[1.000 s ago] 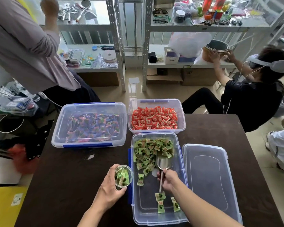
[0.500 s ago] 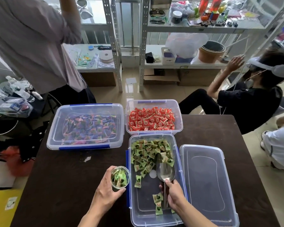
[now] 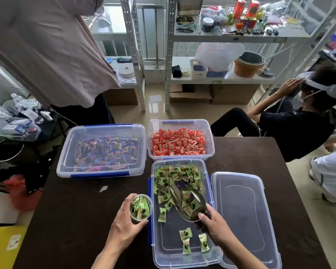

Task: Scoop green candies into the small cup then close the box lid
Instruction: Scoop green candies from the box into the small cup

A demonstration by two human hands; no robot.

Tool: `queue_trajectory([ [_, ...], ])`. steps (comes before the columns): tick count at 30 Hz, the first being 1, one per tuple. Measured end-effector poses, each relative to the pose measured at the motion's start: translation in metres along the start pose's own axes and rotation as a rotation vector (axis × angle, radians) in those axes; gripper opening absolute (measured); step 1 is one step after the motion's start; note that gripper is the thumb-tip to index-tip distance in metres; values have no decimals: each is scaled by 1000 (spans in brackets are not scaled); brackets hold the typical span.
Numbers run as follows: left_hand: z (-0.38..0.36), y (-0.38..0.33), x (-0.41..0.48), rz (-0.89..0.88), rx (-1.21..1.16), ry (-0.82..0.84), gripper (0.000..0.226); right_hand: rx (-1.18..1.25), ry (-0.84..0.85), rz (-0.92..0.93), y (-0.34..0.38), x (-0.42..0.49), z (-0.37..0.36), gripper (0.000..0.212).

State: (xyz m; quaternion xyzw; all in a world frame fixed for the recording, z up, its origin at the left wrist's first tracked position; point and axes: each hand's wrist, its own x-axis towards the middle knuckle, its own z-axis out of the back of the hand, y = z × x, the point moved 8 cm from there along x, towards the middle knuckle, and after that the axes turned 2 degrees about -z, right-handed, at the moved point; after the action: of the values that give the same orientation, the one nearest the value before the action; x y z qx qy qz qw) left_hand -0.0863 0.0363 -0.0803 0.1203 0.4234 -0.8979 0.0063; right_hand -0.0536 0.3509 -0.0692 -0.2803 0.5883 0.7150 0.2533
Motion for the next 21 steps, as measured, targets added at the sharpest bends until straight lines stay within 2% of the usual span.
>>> queue_trajectory([
  [6,3,-13,-1,-26,-16,-16,91,-289,133,88,52,-22,-18,26],
  [10,4,-18,-2,-28,-40,-27,90,-681,135,200,95,-37,-35,26],
  [14,4,-18,-3,-30,-61,-43,91,-1160,7,369,136,-47,-63,20],
  [18,3,-12,-1,-24,-75,-42,92,-1304,-37,565,164,-53,-98,25],
  [21,0,-7,1,5,-74,-64,92,-1385,-43,643,171,-59,-117,40],
])
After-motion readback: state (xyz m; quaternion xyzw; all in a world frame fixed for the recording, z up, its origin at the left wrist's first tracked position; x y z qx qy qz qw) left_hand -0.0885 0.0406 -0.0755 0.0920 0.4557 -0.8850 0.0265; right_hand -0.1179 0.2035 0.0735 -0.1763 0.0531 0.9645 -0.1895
